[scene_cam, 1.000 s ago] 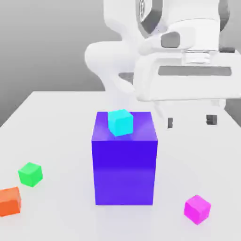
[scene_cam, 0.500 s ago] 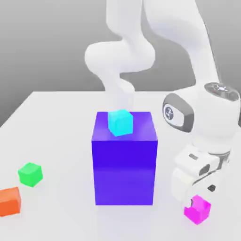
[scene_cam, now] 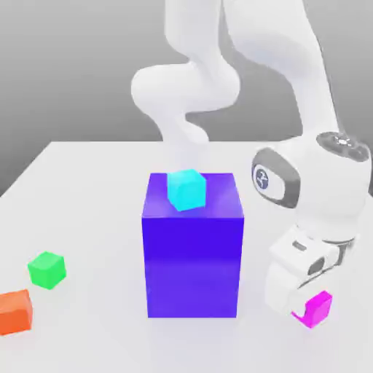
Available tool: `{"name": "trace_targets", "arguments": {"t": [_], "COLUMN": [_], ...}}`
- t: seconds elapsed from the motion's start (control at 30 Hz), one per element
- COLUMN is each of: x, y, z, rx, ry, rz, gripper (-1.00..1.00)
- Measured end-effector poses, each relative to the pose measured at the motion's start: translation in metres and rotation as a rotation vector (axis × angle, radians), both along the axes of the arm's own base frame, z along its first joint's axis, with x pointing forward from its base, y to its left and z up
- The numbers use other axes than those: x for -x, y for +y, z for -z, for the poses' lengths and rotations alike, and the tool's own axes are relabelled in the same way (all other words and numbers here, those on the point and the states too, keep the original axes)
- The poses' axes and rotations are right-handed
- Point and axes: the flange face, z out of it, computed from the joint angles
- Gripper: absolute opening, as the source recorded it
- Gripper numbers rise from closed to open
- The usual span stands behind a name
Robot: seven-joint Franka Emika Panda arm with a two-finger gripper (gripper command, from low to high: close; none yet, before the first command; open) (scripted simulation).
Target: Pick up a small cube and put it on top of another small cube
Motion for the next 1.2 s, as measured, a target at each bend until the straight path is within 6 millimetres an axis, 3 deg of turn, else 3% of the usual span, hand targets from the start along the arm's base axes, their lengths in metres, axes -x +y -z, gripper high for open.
{"name": "trace_targets", "arguments": {"t": [0.1, 0.23, 0.43, 0.57, 0.67, 0.77, 0.83, 0.87, 1.1, 1.13, 1.2], "x": [-0.021, -0.041, -0.034, -0.008, 0.04, 0.103, 0.141, 0.145, 0.148, 0.149, 0.149], "y": [-0.047, -0.138, -0.272, -0.35, -0.418, -0.474, -0.496, -0.498, -0.498, -0.498, -0.498], "z": [-0.022, -0.045, -0.079, -0.094, -0.078, -0.056, -0.042, -0.035, 0.016, 0.024, 0.024], "rx": [0.002, 0.008, -0.009, -0.03, -0.006, 0.011, 0.012, 0.011, 0.011, 0.012, 0.012], "ry": [-0.022, -0.045, -0.08, -0.104, -0.071, -0.021, 0.007, 0.012, 0.016, 0.018, 0.018], "rz": [0.019, 0.072, 0.144, 0.176, 0.222, 0.266, 0.286, 0.281, 0.268, 0.27, 0.27], "gripper": [-1.0, -1.0, -1.0, -1.0, -1.0, -1.0, -1.0, -1.0, -1.0, 1.0, 1.0]}}
